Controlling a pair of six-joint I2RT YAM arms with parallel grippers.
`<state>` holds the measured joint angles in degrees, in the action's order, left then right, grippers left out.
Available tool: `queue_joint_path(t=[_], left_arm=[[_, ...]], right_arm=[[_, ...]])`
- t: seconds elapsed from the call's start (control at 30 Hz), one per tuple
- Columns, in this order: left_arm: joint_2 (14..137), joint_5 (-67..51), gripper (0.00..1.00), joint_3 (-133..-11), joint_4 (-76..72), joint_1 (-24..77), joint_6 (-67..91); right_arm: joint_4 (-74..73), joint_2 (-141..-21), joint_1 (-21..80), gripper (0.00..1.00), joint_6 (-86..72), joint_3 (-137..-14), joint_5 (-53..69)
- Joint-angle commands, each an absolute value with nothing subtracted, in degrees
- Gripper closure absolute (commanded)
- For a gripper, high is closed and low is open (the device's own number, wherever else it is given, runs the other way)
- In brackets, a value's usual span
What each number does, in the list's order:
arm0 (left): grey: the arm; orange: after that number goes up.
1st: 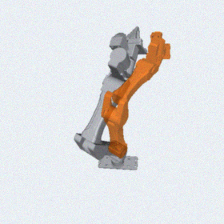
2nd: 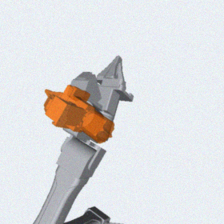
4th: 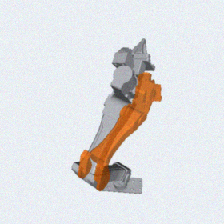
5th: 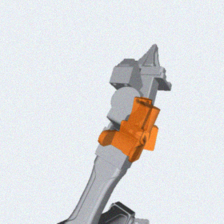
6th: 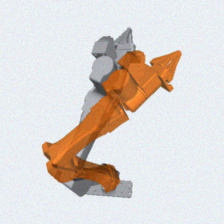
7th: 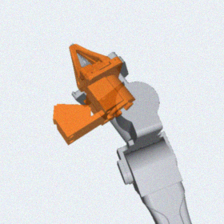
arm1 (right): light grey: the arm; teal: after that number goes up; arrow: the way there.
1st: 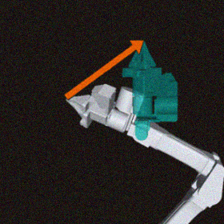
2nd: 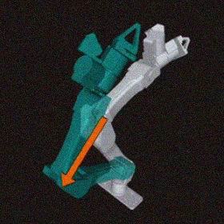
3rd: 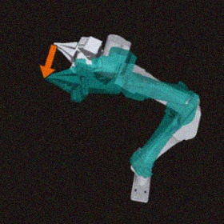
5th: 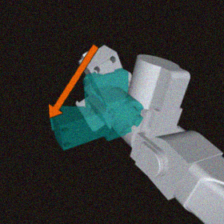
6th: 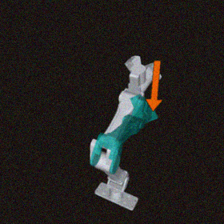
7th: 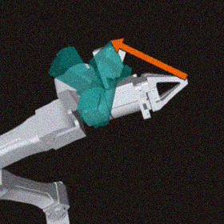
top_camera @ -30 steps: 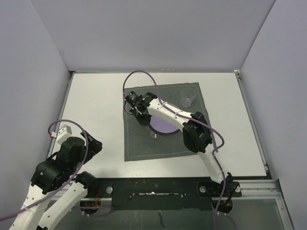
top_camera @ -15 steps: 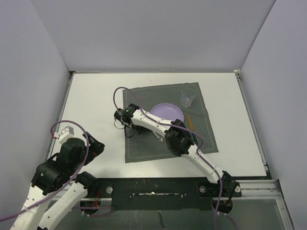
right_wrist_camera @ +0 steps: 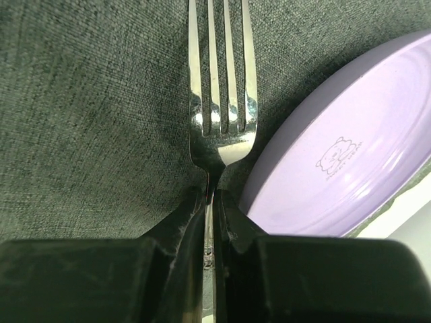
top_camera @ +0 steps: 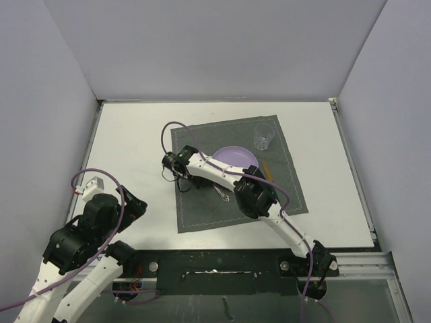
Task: Set the dinner table for one person
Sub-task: Adjust the fork on the napkin.
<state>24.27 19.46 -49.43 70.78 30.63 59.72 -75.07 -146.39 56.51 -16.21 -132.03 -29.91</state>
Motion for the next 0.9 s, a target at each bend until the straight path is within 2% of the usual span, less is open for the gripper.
queue_joint_path(t=[0.0, 0.5, 0.63, 0.87], left_arm=[[23.47, 19.03, 0.10, -51.53, 69.48, 30.59, 59.56], [23.04, 18.50, 0.11, -51.86, 69.87, 30.59, 59.56], [22.69, 17.88, 0.11, -51.42, 69.57, 30.59, 59.69], [21.44, 15.06, 0.11, -47.55, 66.43, 30.57, 60.94]], right_arm=[[-71.06, -140.62, 57.37, 0.98, -15.68, -130.19, -22.84], [-67.83, -133.51, 56.81, 1.00, -16.61, -127.91, -17.94], [-61.78, -128.11, 54.64, 1.00, -18.32, -120.16, -8.21], [-40.66, -115.20, 51.61, 1.00, -22.52, -100.42, 16.43]])
